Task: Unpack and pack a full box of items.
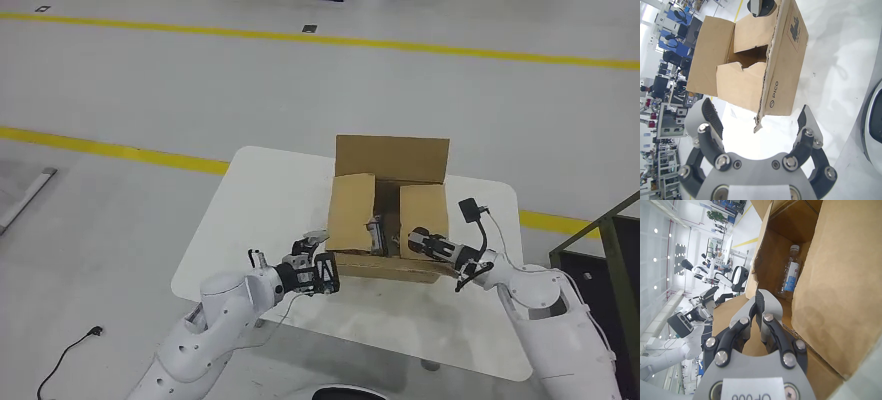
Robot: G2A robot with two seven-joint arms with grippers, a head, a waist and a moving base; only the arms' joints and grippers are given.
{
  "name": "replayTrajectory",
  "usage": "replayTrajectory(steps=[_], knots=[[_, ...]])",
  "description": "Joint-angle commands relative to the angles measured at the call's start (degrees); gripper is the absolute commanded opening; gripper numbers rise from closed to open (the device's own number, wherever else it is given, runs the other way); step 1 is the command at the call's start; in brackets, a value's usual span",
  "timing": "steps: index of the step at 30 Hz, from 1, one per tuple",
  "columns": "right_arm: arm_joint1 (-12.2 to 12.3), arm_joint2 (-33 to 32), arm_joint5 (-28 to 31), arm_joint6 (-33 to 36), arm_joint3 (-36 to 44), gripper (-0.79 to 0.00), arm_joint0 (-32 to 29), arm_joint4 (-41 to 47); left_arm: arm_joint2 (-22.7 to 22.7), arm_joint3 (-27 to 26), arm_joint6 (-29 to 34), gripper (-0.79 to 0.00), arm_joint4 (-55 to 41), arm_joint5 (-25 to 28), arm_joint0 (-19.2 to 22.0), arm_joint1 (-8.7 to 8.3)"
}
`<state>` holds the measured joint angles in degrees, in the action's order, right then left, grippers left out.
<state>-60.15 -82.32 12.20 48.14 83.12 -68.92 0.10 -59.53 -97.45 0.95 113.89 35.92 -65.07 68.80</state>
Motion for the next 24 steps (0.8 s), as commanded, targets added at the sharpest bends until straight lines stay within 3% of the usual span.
replayTrajectory(steps=[1, 2, 4, 5, 6, 13, 24], knots=[[0.03, 0.05, 0.00, -0.09, 0.10, -0.785, 0.03, -0.03, 0.55, 0.59, -0.76, -0.145, -1.26, -1.25, 0.32, 0.24], [0.05, 0.07, -0.04, -0.12, 0.16, -0.785, 0.03, -0.03, 0.97, 1.26, -0.89, -0.388, -1.99, -1.85, 0.60, 0.42], [0.08, 0.08, -0.23, -0.25, 0.31, -0.785, -0.01, 0.02, 2.13, 2.58, -0.94, -0.511, -2.81, -2.56, 1.53, 0.80], [0.10, 0.09, -0.30, -0.27, 0.41, -0.785, -0.05, 0.03, 2.78, 3.23, -1.18, -0.610, -3.36, -2.71, 2.06, 1.01], [0.12, 0.08, -0.36, -0.29, 0.53, -0.785, -0.11, 0.04, 3.28, 4.00, -1.48, -0.785, -4.26, -3.00, 2.55, 1.23], [0.39, -0.84, -0.89, -0.75, 1.84, -0.785, -0.85, 0.26, 5.85, 5.86, 0.09, -0.785, -10.26, -1.35, 5.00, 2.39], [1.64, -7.57, -2.00, 0.41, 6.05, -0.785, -3.30, 1.41, 4.01, -0.33, 0.67, -0.785, -11.43, 6.57, 3.29, 1.34]])
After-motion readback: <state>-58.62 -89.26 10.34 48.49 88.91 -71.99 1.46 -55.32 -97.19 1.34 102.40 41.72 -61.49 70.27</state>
